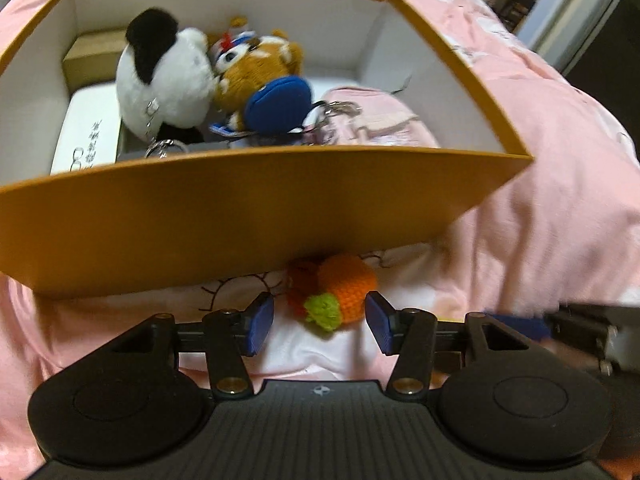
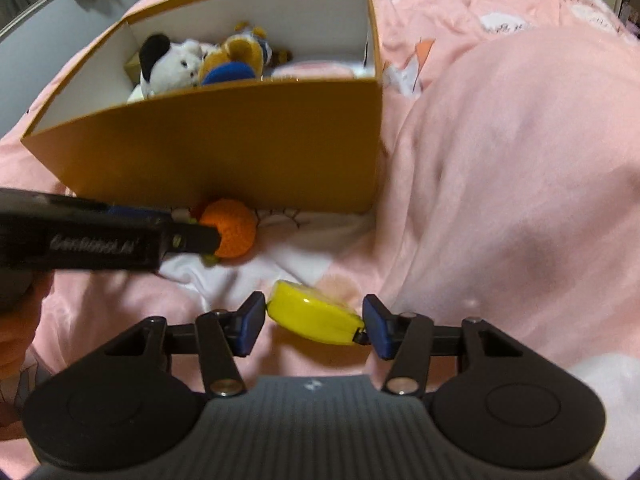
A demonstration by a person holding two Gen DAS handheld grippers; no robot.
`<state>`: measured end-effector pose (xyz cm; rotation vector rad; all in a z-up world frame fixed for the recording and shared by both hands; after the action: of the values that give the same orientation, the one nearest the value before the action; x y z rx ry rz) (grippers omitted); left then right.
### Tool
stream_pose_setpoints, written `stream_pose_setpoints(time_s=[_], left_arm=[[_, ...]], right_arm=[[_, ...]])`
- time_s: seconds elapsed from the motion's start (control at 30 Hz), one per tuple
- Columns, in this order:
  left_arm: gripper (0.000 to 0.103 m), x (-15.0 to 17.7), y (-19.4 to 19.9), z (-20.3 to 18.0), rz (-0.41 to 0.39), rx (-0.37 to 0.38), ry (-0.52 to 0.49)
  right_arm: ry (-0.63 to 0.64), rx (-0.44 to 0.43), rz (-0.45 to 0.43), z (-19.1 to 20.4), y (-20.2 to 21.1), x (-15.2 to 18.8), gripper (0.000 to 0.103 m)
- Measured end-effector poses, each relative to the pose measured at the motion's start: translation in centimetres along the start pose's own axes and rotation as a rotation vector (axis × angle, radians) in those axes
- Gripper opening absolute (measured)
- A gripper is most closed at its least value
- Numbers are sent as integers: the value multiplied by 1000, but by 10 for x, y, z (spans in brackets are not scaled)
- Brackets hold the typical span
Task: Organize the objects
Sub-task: 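Grasp the yellow tape measure with the right gripper while the left grasps the crocheted ball, then lower the crocheted ball and tape measure into the orange box and release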
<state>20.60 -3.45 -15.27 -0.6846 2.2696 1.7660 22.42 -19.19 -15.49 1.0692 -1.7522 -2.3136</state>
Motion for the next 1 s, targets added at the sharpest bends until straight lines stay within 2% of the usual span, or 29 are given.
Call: stream_pose_setpoints(time_s=[0.13,0.3,0.37,0.47,0.63,0.8,1.0], left_arm=[[63,-1,-8,-1,18,26,27],[63,-4,-16,-7,16,45,20],[62,-3,-19,-8,16,54,18],[56,-3,-22,-11,19,70,1],[53,-2,-19,-14,0,65,-42],[52,3,2,-13,-9,98,-80],[52,10,49,-13,-50,139,-140]], right_arm=[[-5,-28,79,0,-7,8,53],[-108,-101,52,-14,-2,5,57],[-108,-92,55,-14,-5,7,55],[-74,-79,64,-9,-8,8,54],[-63,-75,69,-8,-12,8,53],[-63,-67,41,-8,-3,8,52],[-38,-61,-49,-1,27,2,52]])
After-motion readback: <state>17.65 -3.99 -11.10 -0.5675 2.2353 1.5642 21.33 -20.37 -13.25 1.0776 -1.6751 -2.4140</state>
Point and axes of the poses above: each gripper's, at about its wrist camera, not at the fingertips, and y roughly against the way its jaws point, z to its left, x to its underside, the point moved 4 cm from there along -y, roughly the way its jaws point, and after that the axes turned 6 degrees about y, right-handed, at the moved point
